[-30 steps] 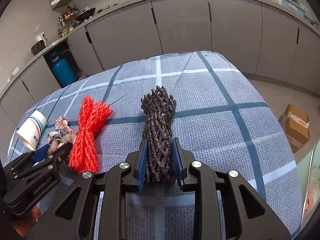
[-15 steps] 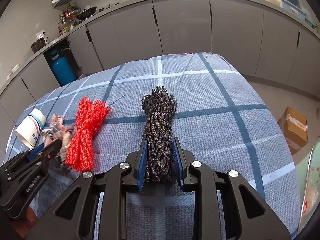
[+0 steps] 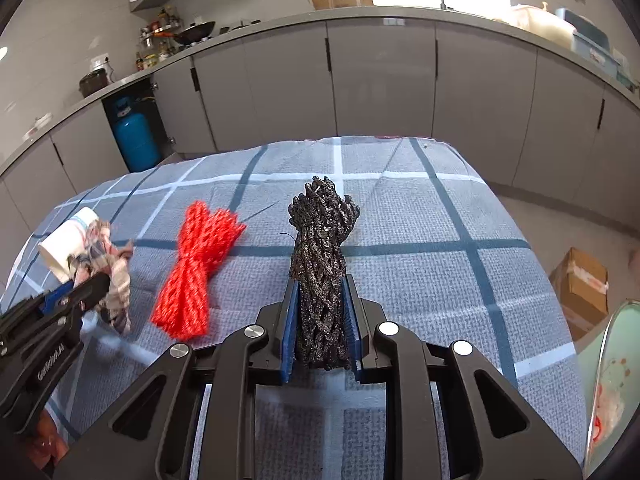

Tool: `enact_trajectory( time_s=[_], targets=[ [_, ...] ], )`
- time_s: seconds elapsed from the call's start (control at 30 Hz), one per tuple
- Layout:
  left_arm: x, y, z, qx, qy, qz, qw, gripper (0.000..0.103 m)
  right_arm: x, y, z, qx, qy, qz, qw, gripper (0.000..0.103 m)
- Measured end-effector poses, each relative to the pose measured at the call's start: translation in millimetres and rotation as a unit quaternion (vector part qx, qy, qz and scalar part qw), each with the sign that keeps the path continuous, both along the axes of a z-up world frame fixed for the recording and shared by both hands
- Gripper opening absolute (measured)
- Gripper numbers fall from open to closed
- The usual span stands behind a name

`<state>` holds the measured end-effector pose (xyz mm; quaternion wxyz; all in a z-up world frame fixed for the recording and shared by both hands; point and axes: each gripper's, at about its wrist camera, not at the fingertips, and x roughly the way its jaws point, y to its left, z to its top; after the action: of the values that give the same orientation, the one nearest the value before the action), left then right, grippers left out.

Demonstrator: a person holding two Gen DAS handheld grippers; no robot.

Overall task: Collect trash
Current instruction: 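Lift the black mesh net and plaid cloth and carry them toward the basin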

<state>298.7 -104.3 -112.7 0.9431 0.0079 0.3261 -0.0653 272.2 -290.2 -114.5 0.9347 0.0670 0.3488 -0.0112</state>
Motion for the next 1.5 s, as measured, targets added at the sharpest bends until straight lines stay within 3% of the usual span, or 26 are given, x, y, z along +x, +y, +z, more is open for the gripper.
enact_trajectory(
  time_s=[0.63,1.5],
  targets=[
    [-17.4,-14.5,7.7,0.038,-0.037,-0.002,0.9986,0.021,-54.0,-10.5,7.2,0.015,-0.026,0.016,0.999,0.022],
    [-76.2,-86.6,7.4,0.002,-0.023,-0.083,0.9963,0.021,-115.0,-65.8,18.0,-0.002,-0.057,-0.039,0.998,0.022]
  ],
)
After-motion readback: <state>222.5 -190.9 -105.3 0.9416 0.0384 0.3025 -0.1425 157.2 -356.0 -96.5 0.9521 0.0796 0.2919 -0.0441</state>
